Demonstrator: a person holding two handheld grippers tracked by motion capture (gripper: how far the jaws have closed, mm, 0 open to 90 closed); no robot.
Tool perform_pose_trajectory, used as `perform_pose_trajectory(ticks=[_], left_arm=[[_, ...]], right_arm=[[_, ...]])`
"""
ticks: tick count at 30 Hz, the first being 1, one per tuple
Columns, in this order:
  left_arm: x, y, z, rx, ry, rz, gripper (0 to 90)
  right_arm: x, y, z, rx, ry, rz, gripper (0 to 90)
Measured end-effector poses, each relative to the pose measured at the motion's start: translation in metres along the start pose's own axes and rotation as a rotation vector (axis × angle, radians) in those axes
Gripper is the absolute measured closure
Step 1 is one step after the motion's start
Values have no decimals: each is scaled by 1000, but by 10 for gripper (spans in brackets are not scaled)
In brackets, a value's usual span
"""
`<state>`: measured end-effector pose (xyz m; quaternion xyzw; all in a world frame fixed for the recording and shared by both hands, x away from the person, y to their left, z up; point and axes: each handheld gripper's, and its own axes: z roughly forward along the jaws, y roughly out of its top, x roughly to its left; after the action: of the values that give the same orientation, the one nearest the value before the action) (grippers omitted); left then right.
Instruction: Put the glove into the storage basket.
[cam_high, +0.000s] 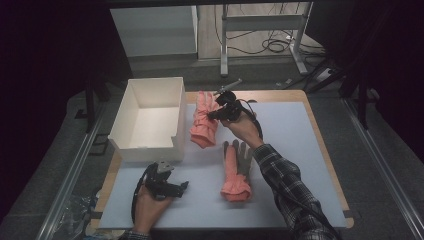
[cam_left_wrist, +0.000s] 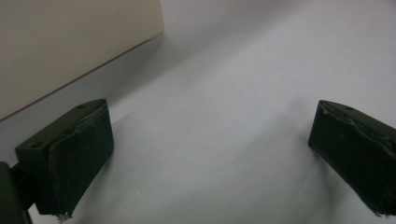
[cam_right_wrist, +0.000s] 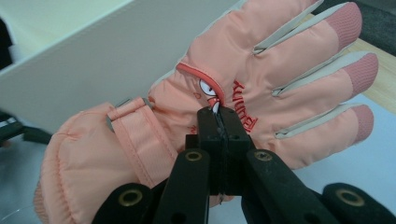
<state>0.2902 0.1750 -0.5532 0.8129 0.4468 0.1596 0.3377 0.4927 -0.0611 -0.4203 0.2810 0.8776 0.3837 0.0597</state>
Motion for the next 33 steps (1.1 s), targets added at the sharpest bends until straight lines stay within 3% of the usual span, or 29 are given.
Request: perform_pose_trajectory(ticks=[4, 13, 25, 33], left_arm=[[0, 0, 0, 2, -1, 0, 1], [0, 0, 0, -4, 1, -4, 2], [0, 0, 0, -3, 1, -3, 2], [-1, 0, 0, -3, 0, -5, 1]], right_arm=[[8, -3, -24, -1, 15, -16, 891], [24, -17, -62, 3, 26, -32, 891], [46, -64, -108, 43, 27, -46, 892], [57, -99, -121, 74, 7, -44, 892]])
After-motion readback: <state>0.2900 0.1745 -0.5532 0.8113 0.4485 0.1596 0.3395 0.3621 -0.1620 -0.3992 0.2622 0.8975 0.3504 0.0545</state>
